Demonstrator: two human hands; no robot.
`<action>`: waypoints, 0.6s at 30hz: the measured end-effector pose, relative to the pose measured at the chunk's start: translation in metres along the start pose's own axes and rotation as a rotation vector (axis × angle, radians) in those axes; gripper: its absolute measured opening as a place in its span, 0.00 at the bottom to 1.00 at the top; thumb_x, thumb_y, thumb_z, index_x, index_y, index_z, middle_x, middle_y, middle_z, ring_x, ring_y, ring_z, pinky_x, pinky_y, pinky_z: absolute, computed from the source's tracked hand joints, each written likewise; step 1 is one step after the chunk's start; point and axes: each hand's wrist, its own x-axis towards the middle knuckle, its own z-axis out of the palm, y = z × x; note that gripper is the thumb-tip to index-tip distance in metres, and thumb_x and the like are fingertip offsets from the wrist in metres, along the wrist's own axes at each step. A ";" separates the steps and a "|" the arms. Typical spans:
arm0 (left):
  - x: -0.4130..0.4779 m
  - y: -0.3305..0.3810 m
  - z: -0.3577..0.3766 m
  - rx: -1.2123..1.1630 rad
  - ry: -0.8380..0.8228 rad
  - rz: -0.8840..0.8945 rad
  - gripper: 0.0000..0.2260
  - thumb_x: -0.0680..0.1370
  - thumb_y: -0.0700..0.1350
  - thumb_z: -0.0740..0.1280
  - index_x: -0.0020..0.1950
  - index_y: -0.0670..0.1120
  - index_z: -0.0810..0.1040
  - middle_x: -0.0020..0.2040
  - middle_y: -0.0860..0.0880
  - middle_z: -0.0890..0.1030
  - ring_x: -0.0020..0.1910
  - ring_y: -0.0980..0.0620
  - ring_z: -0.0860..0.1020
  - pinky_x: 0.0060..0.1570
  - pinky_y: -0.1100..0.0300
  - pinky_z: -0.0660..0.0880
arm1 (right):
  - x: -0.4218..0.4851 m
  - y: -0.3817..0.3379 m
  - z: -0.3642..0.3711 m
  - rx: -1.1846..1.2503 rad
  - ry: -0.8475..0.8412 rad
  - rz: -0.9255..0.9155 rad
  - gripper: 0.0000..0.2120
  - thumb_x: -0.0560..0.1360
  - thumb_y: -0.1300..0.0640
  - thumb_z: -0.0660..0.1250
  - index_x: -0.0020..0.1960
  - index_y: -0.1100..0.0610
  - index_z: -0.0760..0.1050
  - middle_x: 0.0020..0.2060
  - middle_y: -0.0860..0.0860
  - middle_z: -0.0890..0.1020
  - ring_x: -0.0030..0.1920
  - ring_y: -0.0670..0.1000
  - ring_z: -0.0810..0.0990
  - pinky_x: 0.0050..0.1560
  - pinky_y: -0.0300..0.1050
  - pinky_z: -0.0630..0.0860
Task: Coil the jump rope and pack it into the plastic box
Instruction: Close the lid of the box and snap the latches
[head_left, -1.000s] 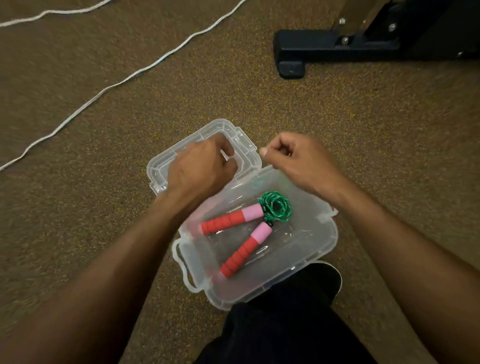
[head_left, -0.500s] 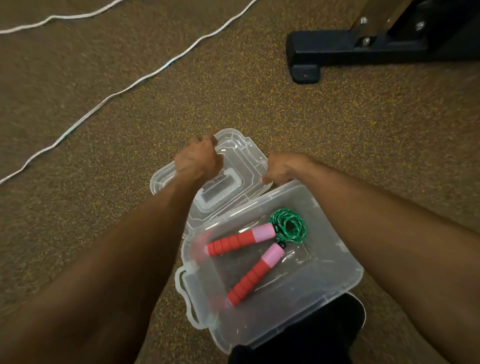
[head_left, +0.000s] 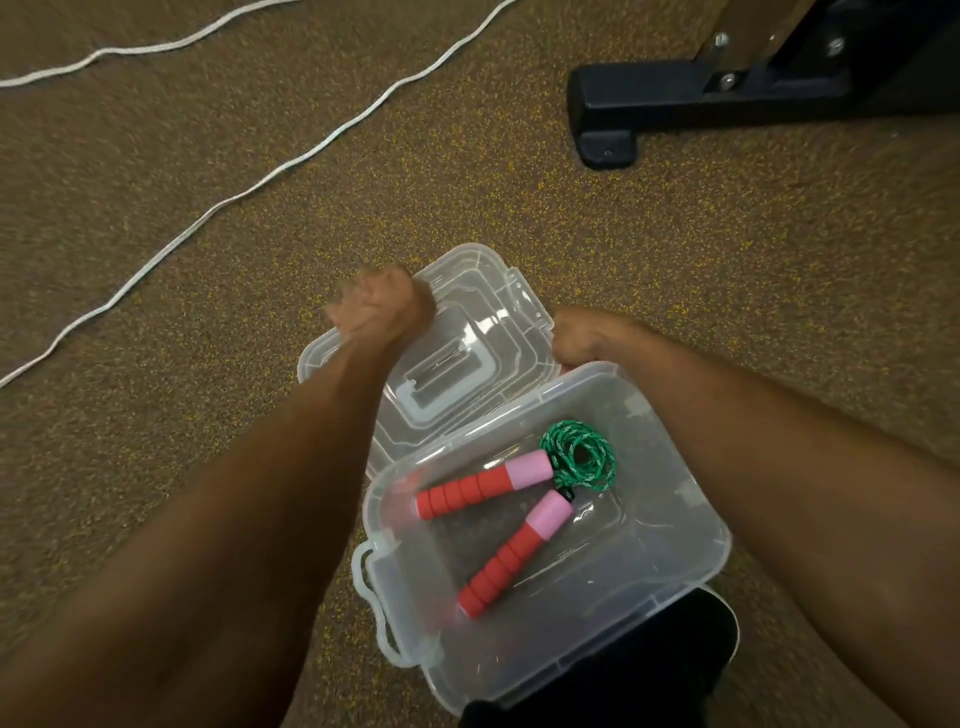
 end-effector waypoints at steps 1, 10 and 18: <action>-0.007 0.005 -0.007 -0.010 0.033 0.017 0.24 0.81 0.56 0.51 0.65 0.42 0.75 0.69 0.37 0.72 0.67 0.36 0.70 0.65 0.36 0.66 | -0.001 0.007 0.001 0.053 0.017 -0.017 0.14 0.78 0.60 0.64 0.61 0.62 0.79 0.57 0.60 0.83 0.53 0.59 0.83 0.48 0.48 0.78; -0.095 0.042 -0.048 -0.095 0.245 0.265 0.23 0.77 0.60 0.49 0.51 0.43 0.74 0.48 0.40 0.79 0.48 0.42 0.78 0.58 0.38 0.70 | -0.063 0.039 -0.006 0.534 -0.014 -0.138 0.09 0.78 0.59 0.68 0.57 0.59 0.81 0.49 0.58 0.86 0.43 0.53 0.84 0.39 0.46 0.81; -0.220 0.045 -0.050 0.002 0.464 0.385 0.22 0.79 0.65 0.51 0.58 0.51 0.74 0.48 0.39 0.74 0.49 0.40 0.72 0.49 0.45 0.64 | -0.105 0.068 -0.022 0.959 0.049 -0.046 0.07 0.78 0.63 0.67 0.49 0.55 0.83 0.34 0.49 0.83 0.36 0.47 0.75 0.36 0.41 0.72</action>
